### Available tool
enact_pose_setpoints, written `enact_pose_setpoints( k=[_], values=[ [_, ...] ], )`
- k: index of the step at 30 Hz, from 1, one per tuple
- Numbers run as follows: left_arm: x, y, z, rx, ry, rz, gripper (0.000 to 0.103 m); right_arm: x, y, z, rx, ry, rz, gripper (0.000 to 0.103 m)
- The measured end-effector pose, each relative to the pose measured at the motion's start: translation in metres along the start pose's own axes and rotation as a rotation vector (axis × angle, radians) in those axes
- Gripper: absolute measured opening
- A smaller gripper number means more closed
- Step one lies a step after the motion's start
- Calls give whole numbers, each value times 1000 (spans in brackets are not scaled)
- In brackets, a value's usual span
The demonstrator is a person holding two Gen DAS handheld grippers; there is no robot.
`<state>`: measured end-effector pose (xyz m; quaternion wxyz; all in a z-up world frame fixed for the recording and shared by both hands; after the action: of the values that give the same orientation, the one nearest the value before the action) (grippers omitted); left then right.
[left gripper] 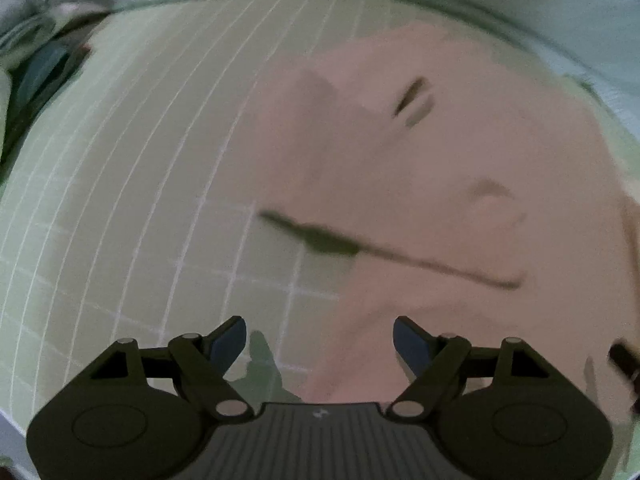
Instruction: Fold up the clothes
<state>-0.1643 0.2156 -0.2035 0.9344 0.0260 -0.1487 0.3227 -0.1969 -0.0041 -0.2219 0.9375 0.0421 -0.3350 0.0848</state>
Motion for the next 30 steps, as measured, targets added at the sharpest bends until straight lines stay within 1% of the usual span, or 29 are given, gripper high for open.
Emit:
enact_pose_setpoints(
  k=[1, 2, 4, 5, 6, 7, 8, 9, 10, 12, 14, 15, 16, 18, 20, 21, 24, 27, 28, 30],
  values=[
    [-2, 3, -4, 14, 7, 1, 82, 6, 9, -4, 38, -6, -1, 102],
    [-4, 5, -7, 30, 14, -1, 85, 12, 20, -9, 78, -11, 0, 101],
    [-8, 9, -11, 49, -2, -14, 95, 22, 43, -20, 159, -20, 33, 92],
    [-8, 10, -12, 55, -9, -22, 96, 26, 54, -25, 200, -25, 52, 88],
    [-9, 12, -12, 57, -10, -22, 96, 30, 66, -32, 230, -22, 74, 81],
    [-9, 14, -12, 59, -9, -19, 98, 33, 74, -40, 250, -10, 89, 72],
    [-9, 16, -13, 64, -7, -12, 102, 35, 81, -48, 267, 4, 99, 66],
    [-9, 18, -14, 68, -4, -5, 103, 37, 89, -56, 284, 19, 109, 57],
    [-8, 19, -17, 63, -2, 2, 103, 39, 94, -61, 293, 24, 115, 53],
    [-4, 18, -20, 48, 11, 24, 103, 41, 103, -69, 302, 26, 123, 52],
    [-3, 19, -22, 44, 18, 34, 103, 43, 107, -72, 315, 28, 151, 43],
    [-3, 20, -22, 47, 19, 32, 103, 44, 107, -72, 321, 29, 167, 27],
    [-2, 19, -22, 55, 23, 32, 103, 44, 108, -73, 327, 31, 183, 14],
    [-1, 19, -22, 73, 33, 37, 103, 49, 105, -75, 339, 35, 209, 4],
    [1, 18, -22, 98, 40, 35, 103, 57, 97, -73, 397, 23, 193, 3],
    [1, 17, -21, 112, 44, 34, 103, 64, 90, -72, 408, 5, 187, 3],
    [3, 14, -21, 156, 46, 38, 103, 90, 66, -65, 392, -86, 198, 3],
    [4, 11, -19, 214, 42, 22, 103, 125, 21, -61, 335, -170, 157, 3],
    [5, 7, -18, 238, 38, 2, 103, 137, 1, -60, 302, -198, 133, 3],
    [6, 0, -15, 272, 23, -29, 103, 160, -48, -58, 204, -253, 63, 3]
  ],
)
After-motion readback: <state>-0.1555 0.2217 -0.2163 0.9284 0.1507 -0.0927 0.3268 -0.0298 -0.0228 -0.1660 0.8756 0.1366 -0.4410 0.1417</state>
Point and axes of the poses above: each gripper's, at about its wrist camera, not at the fingertips, and z roughly against the way its jaws point, y to its left, x to its top, the point moved 6 cm from there along -z, roughly the way its jaws point, and after that the axes turned 6 degrees about z, right-handed, at the moved point
